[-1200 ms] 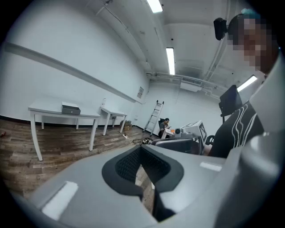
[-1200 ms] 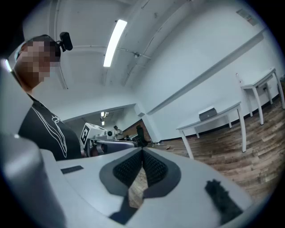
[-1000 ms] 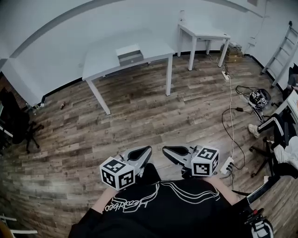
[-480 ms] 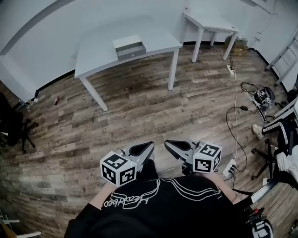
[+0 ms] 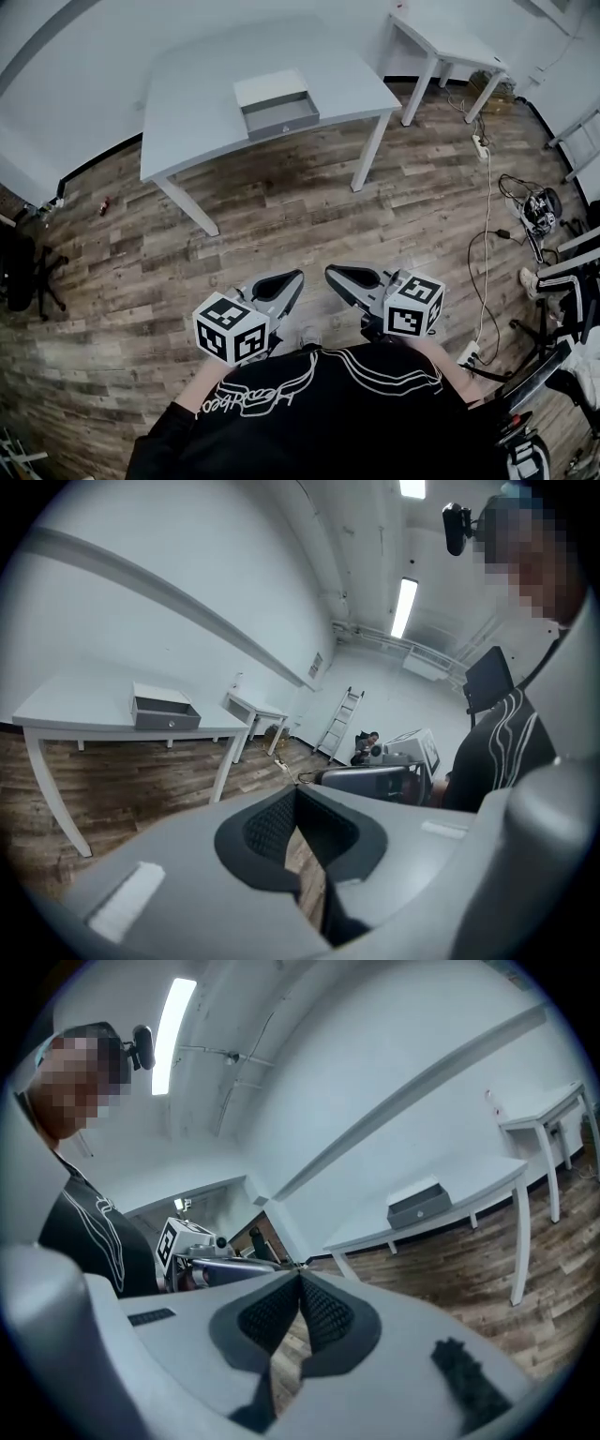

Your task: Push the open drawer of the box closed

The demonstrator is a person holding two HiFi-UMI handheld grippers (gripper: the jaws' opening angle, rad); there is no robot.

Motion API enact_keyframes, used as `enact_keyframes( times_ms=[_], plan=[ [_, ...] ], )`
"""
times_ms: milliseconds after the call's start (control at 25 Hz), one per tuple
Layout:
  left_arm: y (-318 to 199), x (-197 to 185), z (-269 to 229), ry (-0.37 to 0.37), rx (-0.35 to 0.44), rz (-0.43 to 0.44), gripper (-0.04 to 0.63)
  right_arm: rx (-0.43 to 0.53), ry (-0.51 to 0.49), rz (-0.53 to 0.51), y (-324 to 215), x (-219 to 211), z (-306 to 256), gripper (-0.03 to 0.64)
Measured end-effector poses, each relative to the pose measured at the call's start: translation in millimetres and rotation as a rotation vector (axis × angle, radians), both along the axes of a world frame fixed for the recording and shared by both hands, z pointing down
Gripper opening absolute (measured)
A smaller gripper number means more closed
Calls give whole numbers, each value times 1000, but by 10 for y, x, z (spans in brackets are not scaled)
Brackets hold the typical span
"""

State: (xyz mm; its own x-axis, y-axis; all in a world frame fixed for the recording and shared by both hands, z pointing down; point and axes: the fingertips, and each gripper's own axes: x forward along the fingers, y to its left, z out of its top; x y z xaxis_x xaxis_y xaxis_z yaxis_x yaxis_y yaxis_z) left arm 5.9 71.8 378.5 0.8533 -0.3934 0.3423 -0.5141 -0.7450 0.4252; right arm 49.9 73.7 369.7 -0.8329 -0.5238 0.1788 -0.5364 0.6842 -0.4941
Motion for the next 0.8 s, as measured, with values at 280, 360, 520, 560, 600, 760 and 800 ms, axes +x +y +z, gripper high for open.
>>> enact_keyframes(
  times_ms=[280, 360, 520, 560, 600, 760, 800],
  plan=[
    [-776, -283, -23, 20, 14, -44, 5, 40, 37, 12, -745, -161, -47, 9],
    [-917, -324, 35, 23, 5, -60, 5, 33, 48, 1, -834, -177, 20, 9],
    [-1143, -342, 176, 15, -28, -75, 5, 9, 59, 5, -1041, -159, 186, 9],
    [-1223, -344, 200, 12, -32, -78, 5, 4, 60, 6, -1130, -148, 221, 10],
    [-1318, -349, 223, 8, -36, -83, 5, 0, 61, 6, -1236, -139, 252, 11],
    [-1784, -403, 364, -5, -66, -120, 5, -20, 70, -10, -1724, -151, 405, 11],
    [-1911, -414, 402, -6, -75, -129, 5, -24, 77, -17, -1859, -158, 445, 11]
  ],
)
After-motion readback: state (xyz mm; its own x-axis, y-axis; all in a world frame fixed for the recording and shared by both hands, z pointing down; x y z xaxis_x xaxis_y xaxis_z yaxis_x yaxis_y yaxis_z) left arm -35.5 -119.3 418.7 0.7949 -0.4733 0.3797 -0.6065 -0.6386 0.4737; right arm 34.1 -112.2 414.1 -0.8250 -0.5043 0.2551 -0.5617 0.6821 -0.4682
